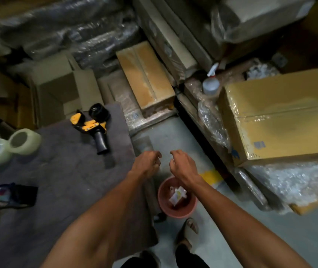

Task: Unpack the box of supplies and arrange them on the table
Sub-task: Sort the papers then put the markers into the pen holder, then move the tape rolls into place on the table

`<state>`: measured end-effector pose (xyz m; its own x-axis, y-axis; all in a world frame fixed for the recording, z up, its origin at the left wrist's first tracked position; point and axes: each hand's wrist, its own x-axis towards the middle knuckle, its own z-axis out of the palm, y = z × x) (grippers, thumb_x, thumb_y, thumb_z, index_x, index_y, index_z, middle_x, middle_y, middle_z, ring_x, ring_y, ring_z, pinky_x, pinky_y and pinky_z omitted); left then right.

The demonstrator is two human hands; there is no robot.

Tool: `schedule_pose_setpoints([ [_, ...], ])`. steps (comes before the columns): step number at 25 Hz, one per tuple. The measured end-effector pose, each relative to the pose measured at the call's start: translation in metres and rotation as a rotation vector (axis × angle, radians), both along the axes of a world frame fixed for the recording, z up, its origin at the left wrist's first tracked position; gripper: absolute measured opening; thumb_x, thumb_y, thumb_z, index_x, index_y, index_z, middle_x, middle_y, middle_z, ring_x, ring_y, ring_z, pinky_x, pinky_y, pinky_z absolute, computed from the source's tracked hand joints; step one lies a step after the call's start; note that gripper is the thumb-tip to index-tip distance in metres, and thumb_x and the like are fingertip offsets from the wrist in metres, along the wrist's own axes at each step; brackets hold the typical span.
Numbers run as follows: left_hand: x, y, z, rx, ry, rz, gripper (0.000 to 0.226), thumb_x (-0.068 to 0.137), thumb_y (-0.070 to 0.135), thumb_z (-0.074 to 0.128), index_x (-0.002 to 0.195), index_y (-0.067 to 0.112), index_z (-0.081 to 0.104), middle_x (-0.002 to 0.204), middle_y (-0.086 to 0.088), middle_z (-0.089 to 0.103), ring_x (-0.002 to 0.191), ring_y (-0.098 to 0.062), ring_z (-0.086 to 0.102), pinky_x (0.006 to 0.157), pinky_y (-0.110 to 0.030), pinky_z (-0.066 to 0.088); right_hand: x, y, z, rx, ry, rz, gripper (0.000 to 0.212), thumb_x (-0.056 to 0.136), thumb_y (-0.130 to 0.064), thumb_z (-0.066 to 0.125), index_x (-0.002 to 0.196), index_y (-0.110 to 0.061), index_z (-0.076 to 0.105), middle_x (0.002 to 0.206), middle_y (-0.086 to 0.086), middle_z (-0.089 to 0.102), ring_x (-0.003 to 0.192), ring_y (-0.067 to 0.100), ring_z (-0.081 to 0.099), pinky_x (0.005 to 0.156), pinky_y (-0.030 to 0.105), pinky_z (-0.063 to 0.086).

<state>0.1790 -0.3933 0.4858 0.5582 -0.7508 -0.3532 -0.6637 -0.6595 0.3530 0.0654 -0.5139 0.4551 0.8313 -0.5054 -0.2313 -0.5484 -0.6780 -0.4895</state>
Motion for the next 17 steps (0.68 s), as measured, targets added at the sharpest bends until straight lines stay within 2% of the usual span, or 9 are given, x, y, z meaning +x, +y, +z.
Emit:
schedule_pose_setpoints([
  [6,-0.009,0.084,0.048,-0.159,-0.165,0.183,0.027,0.088,0.021,0.056,0.113,0.018,0.064,0.116,-0.004,0.064,0.110,-0.025,0.058,0.088,-0.034,0.044,0.029,0.076,0.054,-0.005,-0.079,0.182,0.041,0.089,-0.019,0.050,0.129,-0.011,0.057,0.127,0.012,0.061,0.116,0.034,0.057,0.095,0.040,0.047],
  [9,-0.009,0.133,0.057,-0.198,-0.160,0.289,0.030,0.084,0.027,0.052,0.107,0.014,0.068,0.109,-0.009,0.067,0.104,-0.029,0.061,0.086,-0.038,0.048,0.036,0.115,0.067,-0.006,-0.119,0.256,0.038,0.089,-0.020,0.052,0.126,-0.013,0.059,0.126,0.012,0.062,0.115,0.034,0.058,0.094,0.039,0.046],
  [13,0.002,0.226,0.033,-0.259,-0.080,0.490,0.060,0.071,0.045,0.033,0.104,0.011,0.070,0.104,-0.013,0.069,0.100,-0.032,0.064,0.091,-0.040,0.051,0.053,0.181,0.069,0.008,-0.163,0.387,0.036,0.089,-0.018,0.054,0.123,-0.009,0.061,0.122,0.015,0.063,0.115,0.034,0.057,0.097,0.039,0.042],
  [15,0.004,0.277,0.024,-0.234,-0.041,0.580,0.060,0.072,0.048,0.034,0.106,0.014,0.069,0.107,-0.011,0.068,0.104,-0.032,0.062,0.094,-0.039,0.049,0.065,0.226,0.066,0.013,-0.140,0.461,0.036,0.089,-0.019,0.053,0.122,-0.009,0.062,0.120,0.016,0.063,0.114,0.035,0.057,0.097,0.039,0.043],
  [17,0.000,0.325,0.030,-0.215,-0.039,0.641,0.047,0.080,0.043,0.041,0.111,0.018,0.067,0.115,-0.007,0.066,0.111,-0.028,0.059,0.096,-0.036,0.046,0.076,0.274,0.060,0.010,-0.123,0.534,0.035,0.089,-0.021,0.051,0.120,-0.010,0.061,0.120,0.015,0.062,0.113,0.035,0.057,0.095,0.040,0.045],
])
